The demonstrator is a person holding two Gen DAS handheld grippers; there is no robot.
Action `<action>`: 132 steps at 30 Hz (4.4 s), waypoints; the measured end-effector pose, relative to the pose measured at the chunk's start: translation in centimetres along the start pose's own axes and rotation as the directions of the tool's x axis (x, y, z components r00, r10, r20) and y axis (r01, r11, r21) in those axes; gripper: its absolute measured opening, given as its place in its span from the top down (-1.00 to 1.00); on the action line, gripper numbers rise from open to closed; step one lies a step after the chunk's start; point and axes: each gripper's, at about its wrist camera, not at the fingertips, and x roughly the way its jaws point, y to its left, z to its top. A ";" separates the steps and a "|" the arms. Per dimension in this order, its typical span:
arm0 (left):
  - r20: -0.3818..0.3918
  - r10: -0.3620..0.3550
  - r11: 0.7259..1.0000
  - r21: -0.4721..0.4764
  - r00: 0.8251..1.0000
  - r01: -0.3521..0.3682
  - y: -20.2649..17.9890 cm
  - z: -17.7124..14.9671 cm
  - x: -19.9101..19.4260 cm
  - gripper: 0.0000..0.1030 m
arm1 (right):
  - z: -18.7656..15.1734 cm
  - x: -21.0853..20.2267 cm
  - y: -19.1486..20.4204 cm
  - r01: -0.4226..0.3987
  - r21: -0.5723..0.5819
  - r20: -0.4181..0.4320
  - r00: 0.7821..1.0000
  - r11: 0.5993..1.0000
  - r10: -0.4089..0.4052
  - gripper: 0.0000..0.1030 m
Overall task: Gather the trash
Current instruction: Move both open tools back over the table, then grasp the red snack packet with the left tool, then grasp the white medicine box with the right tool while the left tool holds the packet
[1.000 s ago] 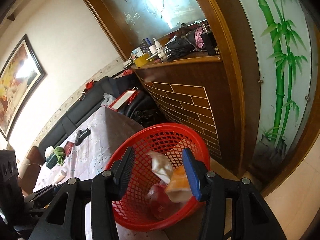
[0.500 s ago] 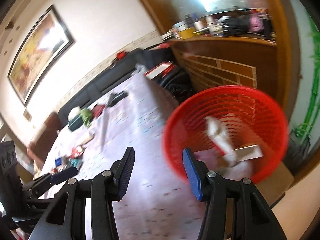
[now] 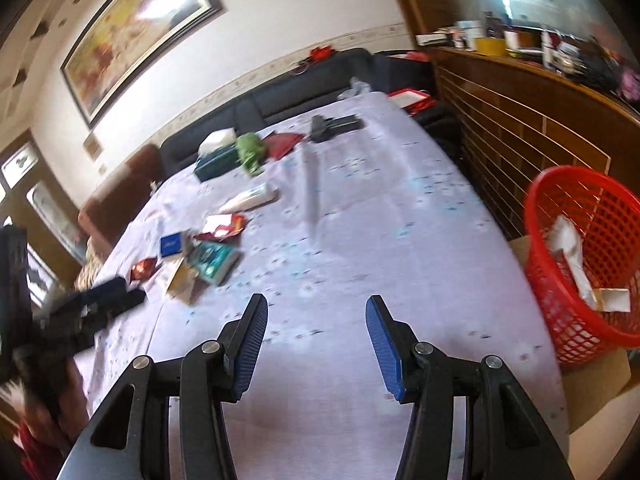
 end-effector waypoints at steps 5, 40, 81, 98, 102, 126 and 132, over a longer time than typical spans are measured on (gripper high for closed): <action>-0.068 0.105 0.985 -0.133 0.992 -0.113 9.5 2.0 3.1 -0.44 | -0.4 0.5 0.9 -0.004 -0.023 -0.014 1.000 1.000 0.004 -0.07; -0.239 -0.074 0.988 0.117 0.968 0.105 5.9 -5.6 4.1 -0.43 | -1.0 2.0 1.3 0.000 -0.020 -0.061 0.998 1.000 -0.001 -0.07; -0.071 0.008 1.000 0.016 0.997 -0.007 3.6 -10.1 0.3 0.38 | 1.6 7.5 12.0 -0.146 -0.287 -0.174 0.980 0.947 0.098 -0.07; 0.020 0.186 0.957 -0.229 0.982 -0.177 8.2 -10.1 -1.5 0.37 | 2.0 17.9 19.0 -0.326 -0.335 -0.387 0.903 0.884 0.186 0.05; 0.028 0.201 0.948 -0.258 0.979 -0.187 8.6 -10.2 -1.8 0.37 | 1.2 16.6 20.3 -0.279 -0.436 -0.339 0.932 0.856 0.131 0.05; 0.028 0.183 0.952 -0.255 0.983 -0.170 8.7 -10.2 -1.6 0.37 | -0.1 19.0 21.3 -0.273 -0.441 -0.368 0.924 0.855 0.105 -0.24; 0.027 0.186 0.953 -0.249 0.982 -0.174 8.6 -10.2 -1.6 0.37 | -0.6 19.6 21.8 -0.199 -0.482 -0.323 0.946 0.853 0.038 -0.22</action>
